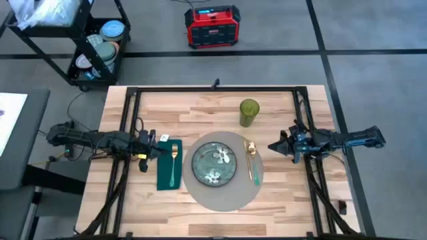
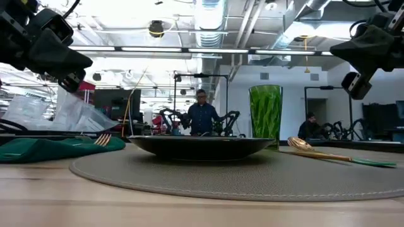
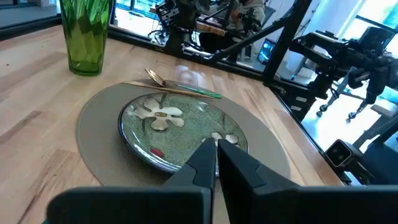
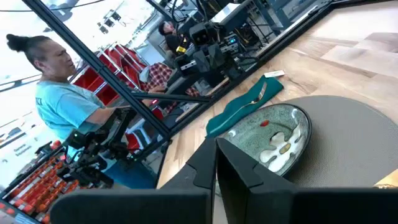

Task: Set table place
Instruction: Return to Home Position

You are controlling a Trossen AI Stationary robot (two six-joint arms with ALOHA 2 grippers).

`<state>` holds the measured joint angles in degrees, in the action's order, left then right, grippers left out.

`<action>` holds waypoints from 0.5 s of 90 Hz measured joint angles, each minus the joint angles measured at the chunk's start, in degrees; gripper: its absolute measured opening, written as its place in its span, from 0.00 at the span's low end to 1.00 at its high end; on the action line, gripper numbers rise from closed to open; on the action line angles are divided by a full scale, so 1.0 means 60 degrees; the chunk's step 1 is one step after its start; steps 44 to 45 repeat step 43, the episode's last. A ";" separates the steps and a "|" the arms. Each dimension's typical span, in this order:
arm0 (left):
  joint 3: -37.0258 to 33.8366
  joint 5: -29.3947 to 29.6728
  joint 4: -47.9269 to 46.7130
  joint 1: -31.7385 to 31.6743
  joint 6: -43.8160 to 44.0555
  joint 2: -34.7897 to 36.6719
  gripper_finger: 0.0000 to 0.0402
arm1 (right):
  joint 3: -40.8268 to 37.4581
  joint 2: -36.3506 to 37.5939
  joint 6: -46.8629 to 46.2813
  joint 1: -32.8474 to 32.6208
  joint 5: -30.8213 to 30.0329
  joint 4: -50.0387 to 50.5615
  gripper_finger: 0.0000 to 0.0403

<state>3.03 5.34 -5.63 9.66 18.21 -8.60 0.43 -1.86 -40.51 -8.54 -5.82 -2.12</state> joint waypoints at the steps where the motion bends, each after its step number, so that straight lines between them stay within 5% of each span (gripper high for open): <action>1: -0.0001 0.0000 0.0000 0.0001 -0.0001 0.0000 0.00 | 0.0000 -0.0002 0.0000 0.0000 0.0000 0.0002 0.00; 45: -0.0004 -0.0004 0.0000 0.0002 -0.0003 0.0000 0.00 | 0.0000 0.0001 0.0000 0.0000 0.0000 -0.0001 0.00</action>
